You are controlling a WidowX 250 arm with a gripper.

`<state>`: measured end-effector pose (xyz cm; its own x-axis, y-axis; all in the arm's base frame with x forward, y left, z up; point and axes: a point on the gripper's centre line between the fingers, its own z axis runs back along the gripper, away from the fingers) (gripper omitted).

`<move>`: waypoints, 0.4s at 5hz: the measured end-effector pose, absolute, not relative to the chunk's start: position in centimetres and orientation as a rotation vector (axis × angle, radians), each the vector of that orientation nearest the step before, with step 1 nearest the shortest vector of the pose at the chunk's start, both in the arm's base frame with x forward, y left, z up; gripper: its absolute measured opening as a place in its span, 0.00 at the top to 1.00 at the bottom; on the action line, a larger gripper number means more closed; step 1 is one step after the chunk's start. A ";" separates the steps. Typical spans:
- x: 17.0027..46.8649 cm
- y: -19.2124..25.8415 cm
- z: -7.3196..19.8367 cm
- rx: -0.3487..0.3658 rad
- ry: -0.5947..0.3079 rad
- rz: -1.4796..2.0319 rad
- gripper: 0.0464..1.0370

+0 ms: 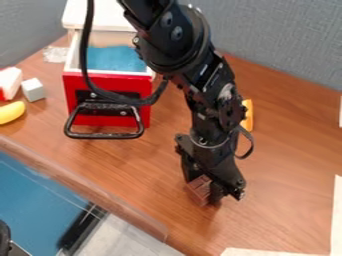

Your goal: Take the chocolate out of the drawer to the table

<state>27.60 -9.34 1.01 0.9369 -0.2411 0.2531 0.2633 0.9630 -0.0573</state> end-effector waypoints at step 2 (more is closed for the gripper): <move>26.4 -8.9 1.4 -0.084 -0.220 -0.267 0.03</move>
